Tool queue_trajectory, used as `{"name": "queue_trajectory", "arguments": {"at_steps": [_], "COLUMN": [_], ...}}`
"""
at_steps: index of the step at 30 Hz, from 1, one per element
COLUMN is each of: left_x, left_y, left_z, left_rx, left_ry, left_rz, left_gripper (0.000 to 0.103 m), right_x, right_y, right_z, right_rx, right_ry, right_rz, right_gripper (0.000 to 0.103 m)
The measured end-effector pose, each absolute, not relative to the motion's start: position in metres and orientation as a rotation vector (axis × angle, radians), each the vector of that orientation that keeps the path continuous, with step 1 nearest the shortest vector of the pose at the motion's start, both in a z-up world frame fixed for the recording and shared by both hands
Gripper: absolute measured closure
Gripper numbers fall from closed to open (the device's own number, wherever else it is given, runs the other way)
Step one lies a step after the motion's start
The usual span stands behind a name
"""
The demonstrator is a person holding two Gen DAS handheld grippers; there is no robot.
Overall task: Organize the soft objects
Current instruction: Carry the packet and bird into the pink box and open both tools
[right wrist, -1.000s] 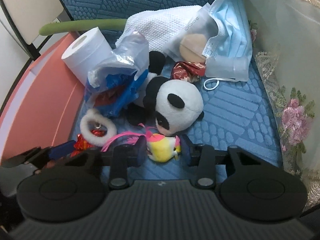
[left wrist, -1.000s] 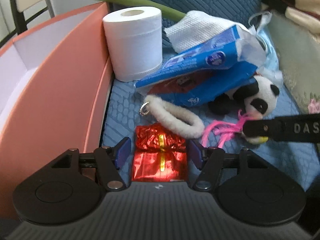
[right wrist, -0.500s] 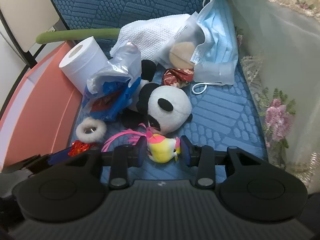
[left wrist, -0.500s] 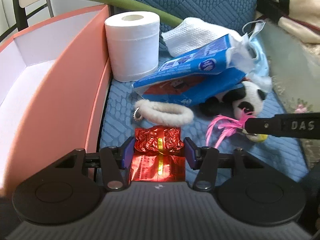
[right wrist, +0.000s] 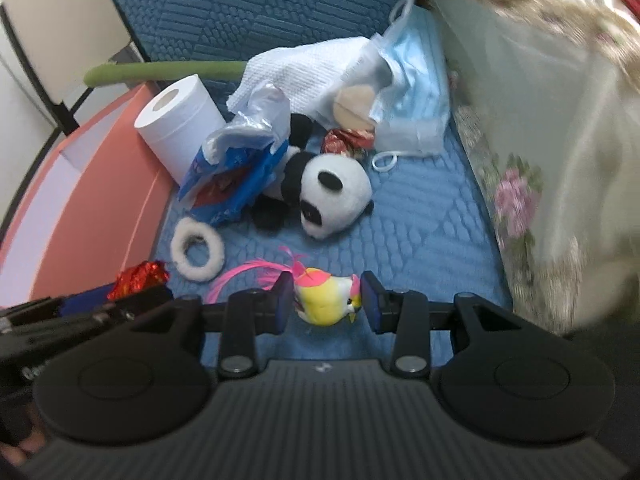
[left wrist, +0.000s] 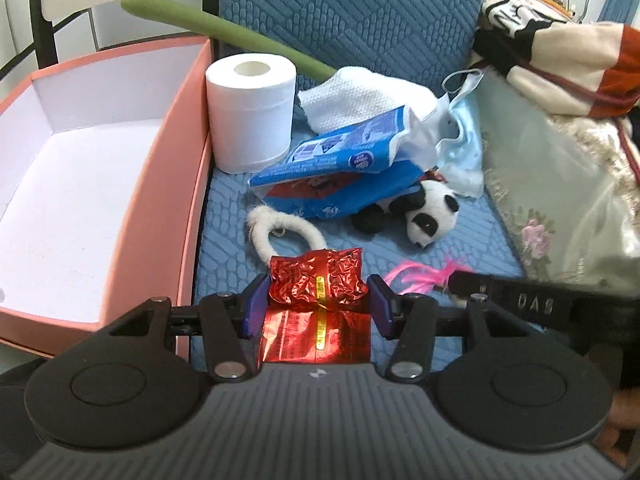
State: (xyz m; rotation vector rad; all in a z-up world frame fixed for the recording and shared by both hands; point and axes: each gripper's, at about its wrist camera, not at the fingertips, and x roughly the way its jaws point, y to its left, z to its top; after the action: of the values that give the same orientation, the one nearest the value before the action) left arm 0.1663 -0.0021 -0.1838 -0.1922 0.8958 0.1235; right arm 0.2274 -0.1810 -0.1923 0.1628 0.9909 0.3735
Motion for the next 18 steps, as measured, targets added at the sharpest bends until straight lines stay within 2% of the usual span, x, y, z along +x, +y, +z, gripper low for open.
{"name": "queue_trajectory", "arguments": {"at_steps": [7,18], "left_x": [0.161,0.156], "left_y": [0.007,0.036], "left_z": [-0.153,-0.089], "left_rx": [-0.235,-0.254], "left_ry": [0.870,0.776], "left_rz": [0.091,0.087], "left_gripper": [0.045,0.045], "right_x": [0.209,0.200], "right_y": [-0.184,-0.163], "right_z": [-0.173,-0.107], "right_rx": [0.177,0.146], "right_ry": [0.977,0.845], "right_rz": [0.374,0.455], "right_gripper": [0.063,0.063]}}
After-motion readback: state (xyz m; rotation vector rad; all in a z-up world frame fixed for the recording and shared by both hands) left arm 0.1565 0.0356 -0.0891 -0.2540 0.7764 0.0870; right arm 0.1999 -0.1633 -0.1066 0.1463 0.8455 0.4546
